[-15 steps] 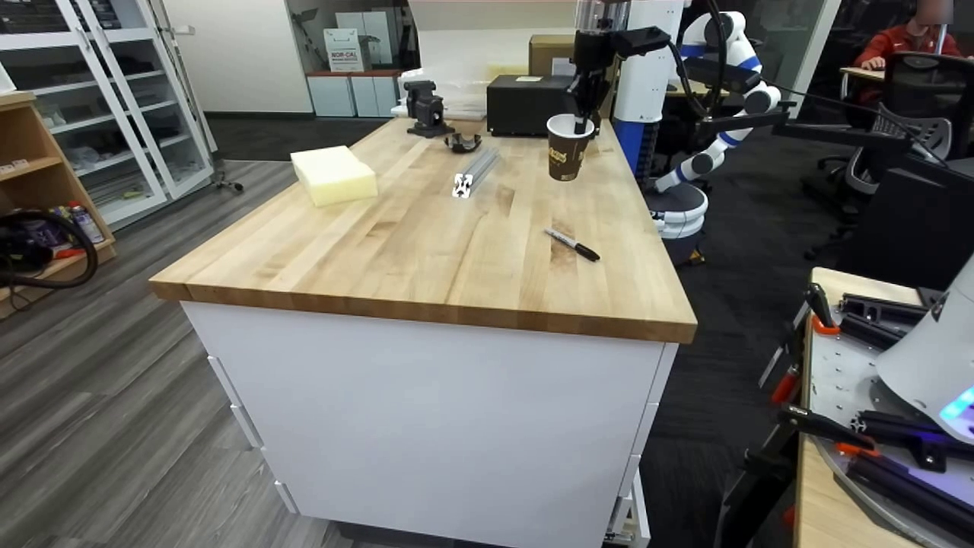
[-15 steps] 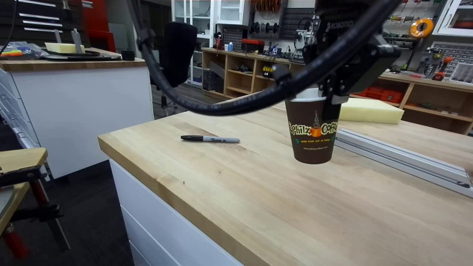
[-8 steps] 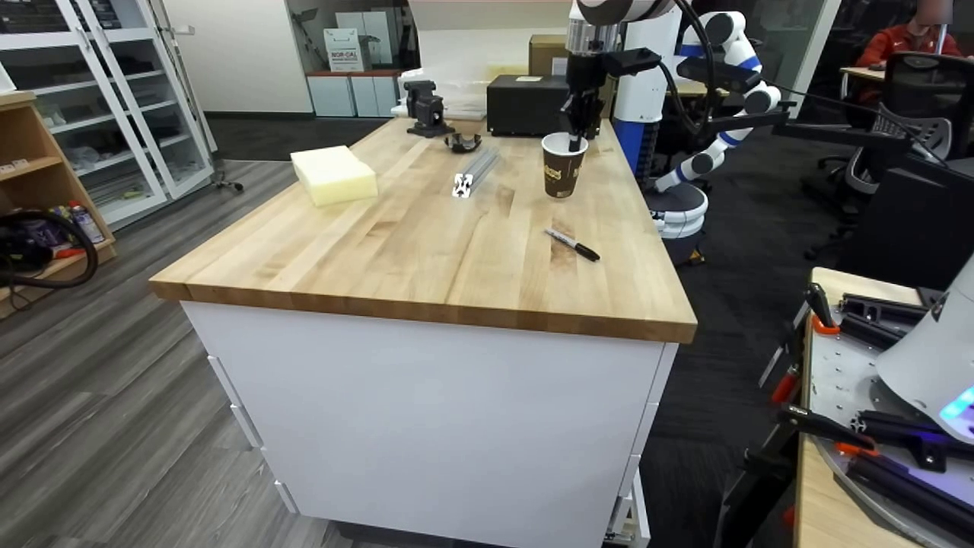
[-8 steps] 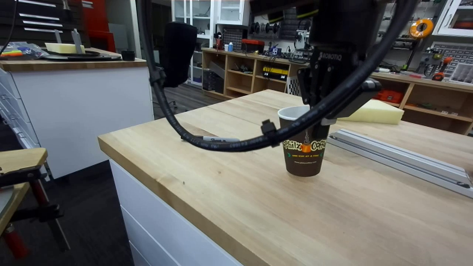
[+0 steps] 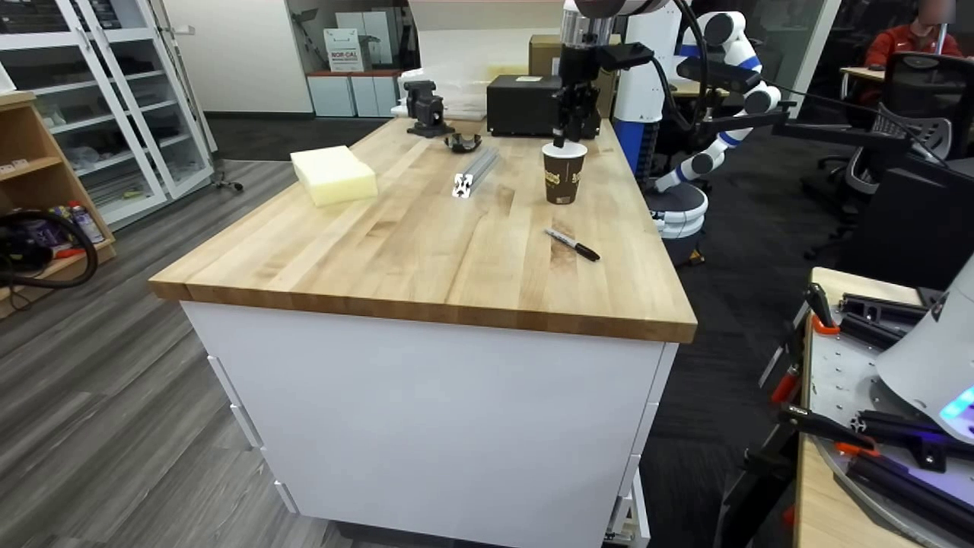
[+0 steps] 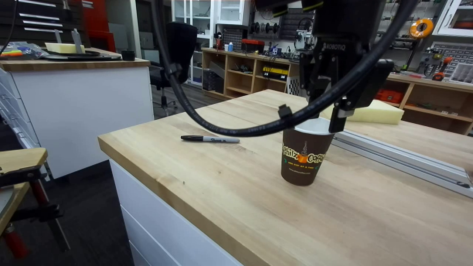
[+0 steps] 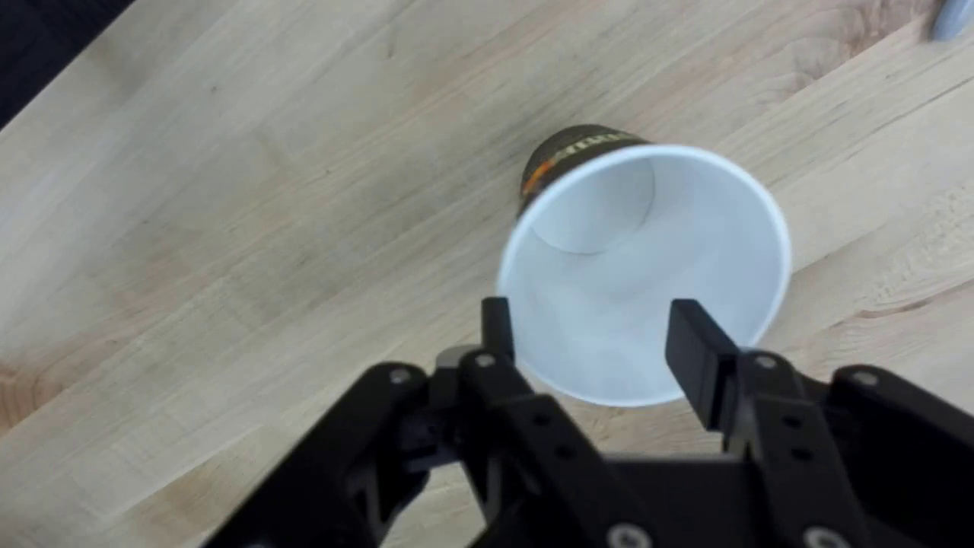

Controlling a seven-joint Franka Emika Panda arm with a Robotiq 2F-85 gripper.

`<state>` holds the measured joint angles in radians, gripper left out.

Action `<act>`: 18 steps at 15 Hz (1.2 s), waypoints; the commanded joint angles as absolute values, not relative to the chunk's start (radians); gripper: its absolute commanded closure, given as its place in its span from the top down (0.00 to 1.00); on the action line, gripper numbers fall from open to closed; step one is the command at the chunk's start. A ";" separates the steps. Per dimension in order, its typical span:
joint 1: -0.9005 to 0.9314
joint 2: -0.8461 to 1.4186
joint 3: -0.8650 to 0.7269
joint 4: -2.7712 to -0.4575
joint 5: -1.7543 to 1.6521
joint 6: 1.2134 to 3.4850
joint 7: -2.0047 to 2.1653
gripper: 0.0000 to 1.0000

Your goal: Move the cup to the right then place the marker in it

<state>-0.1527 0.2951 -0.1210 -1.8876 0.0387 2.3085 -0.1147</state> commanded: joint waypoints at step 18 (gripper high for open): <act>-0.019 0.047 0.024 -2.160 0.098 2.279 -0.110 1.00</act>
<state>-0.0417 0.1501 0.0262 -2.0437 0.1240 2.3007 -0.1730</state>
